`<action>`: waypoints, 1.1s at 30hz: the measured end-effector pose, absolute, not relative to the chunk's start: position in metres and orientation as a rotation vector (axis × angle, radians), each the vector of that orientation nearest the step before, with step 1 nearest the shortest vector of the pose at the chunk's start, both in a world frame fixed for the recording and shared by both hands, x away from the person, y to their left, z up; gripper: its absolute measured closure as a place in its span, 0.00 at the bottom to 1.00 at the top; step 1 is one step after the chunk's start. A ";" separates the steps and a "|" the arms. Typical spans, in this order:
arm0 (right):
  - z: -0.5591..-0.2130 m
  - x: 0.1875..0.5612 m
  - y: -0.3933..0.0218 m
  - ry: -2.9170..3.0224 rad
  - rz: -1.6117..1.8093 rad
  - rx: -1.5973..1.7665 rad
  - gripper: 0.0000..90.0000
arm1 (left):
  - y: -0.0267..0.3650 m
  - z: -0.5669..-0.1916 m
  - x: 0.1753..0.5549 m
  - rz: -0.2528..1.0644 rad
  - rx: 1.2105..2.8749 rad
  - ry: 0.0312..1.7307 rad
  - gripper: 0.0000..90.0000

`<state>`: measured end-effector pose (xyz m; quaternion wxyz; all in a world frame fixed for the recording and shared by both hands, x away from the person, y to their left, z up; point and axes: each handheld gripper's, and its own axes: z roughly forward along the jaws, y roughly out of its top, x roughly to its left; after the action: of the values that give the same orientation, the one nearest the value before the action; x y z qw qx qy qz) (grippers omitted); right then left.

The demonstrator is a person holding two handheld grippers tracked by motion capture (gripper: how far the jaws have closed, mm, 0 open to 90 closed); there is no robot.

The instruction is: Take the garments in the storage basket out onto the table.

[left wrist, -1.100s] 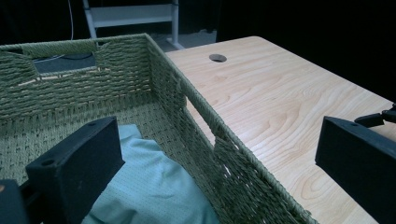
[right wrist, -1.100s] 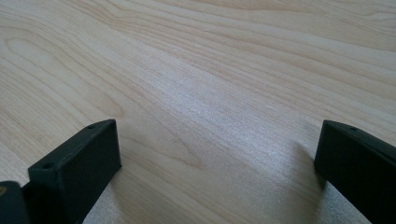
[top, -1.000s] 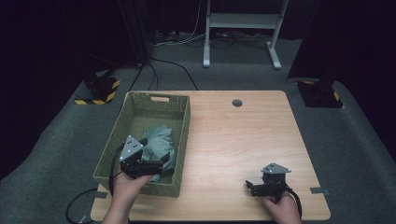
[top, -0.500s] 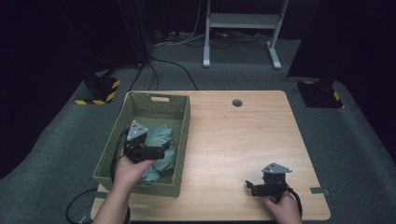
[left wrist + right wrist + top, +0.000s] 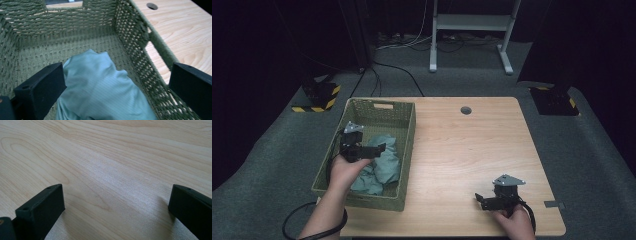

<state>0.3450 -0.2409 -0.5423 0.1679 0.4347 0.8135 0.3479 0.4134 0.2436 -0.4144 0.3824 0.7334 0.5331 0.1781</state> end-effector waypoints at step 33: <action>-0.542 0.345 -0.240 2.314 0.985 1.236 0.00 | 0.243 -0.458 0.447 0.270 2.001 1.497 0.01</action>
<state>0.3448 -0.2403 -0.5423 0.1689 0.4348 0.8139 0.3465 0.4472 0.2434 -0.4584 0.3091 0.7572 0.5664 0.1020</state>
